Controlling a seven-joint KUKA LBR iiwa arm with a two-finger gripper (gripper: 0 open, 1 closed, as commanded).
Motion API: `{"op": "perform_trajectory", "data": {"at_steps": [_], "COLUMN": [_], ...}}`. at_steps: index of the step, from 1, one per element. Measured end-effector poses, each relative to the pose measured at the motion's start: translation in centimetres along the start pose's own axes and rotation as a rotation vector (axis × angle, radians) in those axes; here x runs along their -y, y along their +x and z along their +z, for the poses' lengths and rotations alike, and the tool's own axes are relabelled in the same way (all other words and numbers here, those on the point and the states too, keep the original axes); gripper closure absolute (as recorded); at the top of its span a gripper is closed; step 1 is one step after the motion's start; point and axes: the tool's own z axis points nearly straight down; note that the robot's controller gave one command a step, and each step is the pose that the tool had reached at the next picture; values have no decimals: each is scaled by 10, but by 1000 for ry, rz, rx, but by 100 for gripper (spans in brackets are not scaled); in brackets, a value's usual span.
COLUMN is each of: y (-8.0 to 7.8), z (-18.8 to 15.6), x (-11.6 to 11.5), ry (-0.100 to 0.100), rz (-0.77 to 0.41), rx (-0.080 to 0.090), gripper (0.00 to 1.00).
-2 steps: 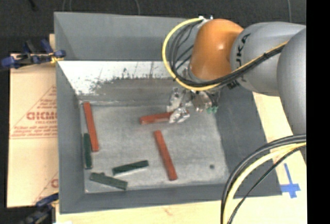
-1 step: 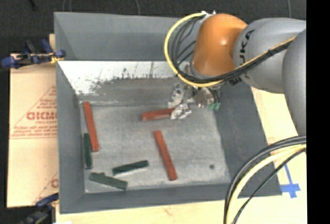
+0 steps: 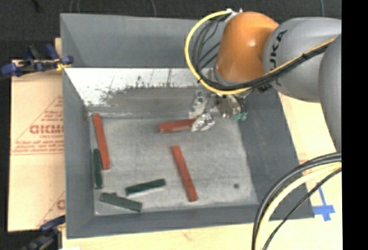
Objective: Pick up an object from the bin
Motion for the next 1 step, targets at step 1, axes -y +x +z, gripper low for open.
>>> {"op": "perform_trajectory", "data": {"at_steps": [1], "y": [0], "z": [-11], "x": [0], "ry": [0], "rz": [0], "rx": [0], "gripper": [100]}}
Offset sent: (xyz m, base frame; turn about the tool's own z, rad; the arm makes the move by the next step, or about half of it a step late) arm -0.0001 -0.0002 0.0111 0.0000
